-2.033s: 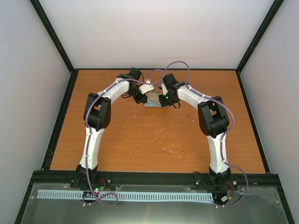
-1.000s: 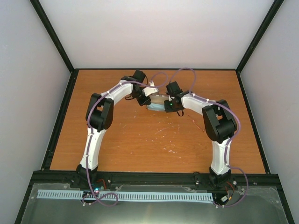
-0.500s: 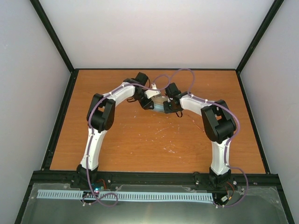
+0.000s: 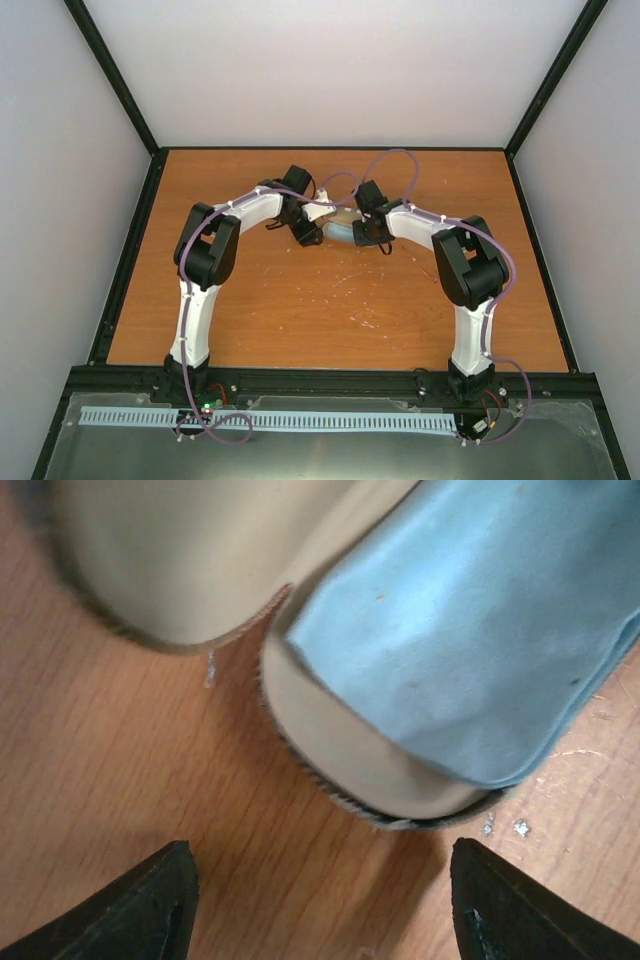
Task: Organize the sunglasses
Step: Place the glasses cleaning cloth in the sunglasses case, then pick up the sunglasses from the center of the board.
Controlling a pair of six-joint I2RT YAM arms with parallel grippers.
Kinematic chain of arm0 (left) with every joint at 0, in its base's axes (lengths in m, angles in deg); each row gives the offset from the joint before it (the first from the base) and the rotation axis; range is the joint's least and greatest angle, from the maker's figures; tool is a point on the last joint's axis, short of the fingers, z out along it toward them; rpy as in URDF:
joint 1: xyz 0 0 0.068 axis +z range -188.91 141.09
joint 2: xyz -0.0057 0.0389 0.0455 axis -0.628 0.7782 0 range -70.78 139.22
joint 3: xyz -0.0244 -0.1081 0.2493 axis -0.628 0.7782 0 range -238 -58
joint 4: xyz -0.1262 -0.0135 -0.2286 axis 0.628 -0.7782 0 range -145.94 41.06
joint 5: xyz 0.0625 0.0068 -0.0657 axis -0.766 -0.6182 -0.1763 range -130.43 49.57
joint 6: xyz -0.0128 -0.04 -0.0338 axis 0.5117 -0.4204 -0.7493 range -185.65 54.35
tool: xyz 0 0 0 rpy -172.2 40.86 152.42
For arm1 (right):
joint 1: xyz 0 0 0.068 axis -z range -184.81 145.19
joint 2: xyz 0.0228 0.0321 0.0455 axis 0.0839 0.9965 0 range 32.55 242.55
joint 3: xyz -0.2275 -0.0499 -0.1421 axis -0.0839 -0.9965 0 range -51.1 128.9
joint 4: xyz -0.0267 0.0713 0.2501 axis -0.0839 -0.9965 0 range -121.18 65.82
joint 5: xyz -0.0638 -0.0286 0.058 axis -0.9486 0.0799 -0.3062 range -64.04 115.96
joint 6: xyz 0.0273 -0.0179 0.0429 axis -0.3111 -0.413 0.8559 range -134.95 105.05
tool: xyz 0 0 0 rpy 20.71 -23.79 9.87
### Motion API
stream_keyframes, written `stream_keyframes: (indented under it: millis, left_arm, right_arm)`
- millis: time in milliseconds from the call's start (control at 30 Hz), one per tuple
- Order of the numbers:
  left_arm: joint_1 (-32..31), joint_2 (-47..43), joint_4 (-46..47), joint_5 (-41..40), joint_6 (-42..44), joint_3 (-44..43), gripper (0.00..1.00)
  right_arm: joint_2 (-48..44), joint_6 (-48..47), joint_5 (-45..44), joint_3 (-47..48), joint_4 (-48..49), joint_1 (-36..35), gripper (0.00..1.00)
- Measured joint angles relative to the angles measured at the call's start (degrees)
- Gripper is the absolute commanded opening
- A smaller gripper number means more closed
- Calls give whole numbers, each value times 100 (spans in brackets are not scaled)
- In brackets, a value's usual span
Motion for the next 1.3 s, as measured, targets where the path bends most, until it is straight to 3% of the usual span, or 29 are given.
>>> stream_keyframes:
  millis: [300, 533, 667, 867, 1033, 1300]
  left_arm:
    - [-44, -92, 435, -92, -70, 262, 66]
    - [-33, -236, 579, -142, -177, 450, 45]
    - [61, -483, 664, -127, -321, 479, 42]
    - [319, -866, 754, -48, -538, 273, 42]
    - [518, -992, 809, 15, -710, 227, 42]
    - [636, -992, 809, 68, -863, 227, 42]
  right_arm:
    - [-916, 146, -299, -195, -153, 17, 44]
    - [-1432, 433, -588, -474, -208, 42, 42]
    - [-1714, 726, -750, -693, -372, 188, 41]
    - [-2409, 1486, -951, -935, -960, 1126, 42]
    - [-2830, 2000, -997, -1139, -1613, 2146, 24]
    - [-2734, 2269, -457, -1790, -2059, 3097, 28]
